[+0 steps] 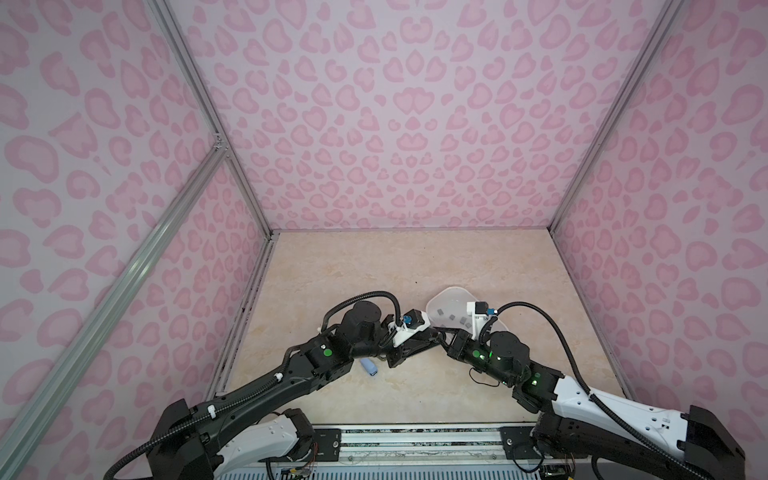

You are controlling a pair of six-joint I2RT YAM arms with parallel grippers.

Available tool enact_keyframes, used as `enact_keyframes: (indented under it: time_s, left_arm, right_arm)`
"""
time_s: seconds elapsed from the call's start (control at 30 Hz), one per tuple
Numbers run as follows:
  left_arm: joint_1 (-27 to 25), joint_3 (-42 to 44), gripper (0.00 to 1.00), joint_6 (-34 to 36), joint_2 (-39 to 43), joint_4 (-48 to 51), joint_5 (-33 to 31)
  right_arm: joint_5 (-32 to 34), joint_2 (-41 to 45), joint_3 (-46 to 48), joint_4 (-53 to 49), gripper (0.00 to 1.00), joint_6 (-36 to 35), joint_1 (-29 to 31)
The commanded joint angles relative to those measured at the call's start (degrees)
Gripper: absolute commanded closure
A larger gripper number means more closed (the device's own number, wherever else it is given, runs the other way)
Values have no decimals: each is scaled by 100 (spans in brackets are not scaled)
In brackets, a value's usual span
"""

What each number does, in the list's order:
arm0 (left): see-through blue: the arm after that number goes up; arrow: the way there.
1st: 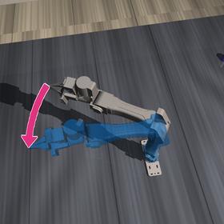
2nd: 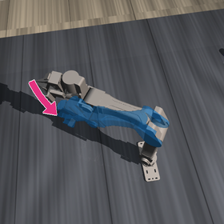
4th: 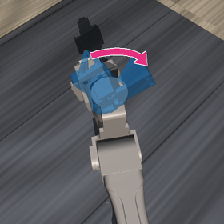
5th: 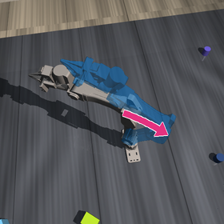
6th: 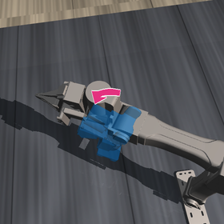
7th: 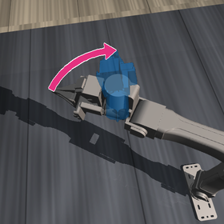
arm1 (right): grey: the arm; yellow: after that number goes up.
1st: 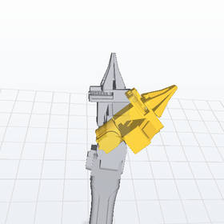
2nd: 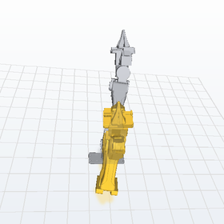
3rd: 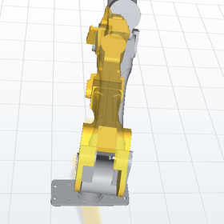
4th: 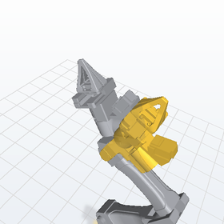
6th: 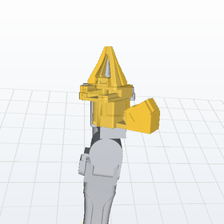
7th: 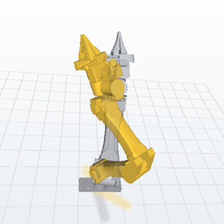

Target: Load the staples into the stapler

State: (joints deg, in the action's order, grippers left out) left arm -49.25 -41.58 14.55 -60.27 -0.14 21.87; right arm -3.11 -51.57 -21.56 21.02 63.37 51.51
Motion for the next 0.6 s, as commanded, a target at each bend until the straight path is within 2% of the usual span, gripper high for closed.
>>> enact_keyframes:
  time_s: [0.0, 0.3, 0.57]
  left_arm:
    - [20, 84, 96, -63, 254, -777, -153]
    - [39, 381, 96, -91, 711, -1039, -373]
    - [88, 800, 96, -110, 1046, -1535, -1204]
  right_arm:
    - [605, 160, 153, -551, 100, -9, -169]
    - [797, 775, 253, -1179, 100, -232, -586]
    - [563, 1336, 196, -1537, 100, -371, -1260]
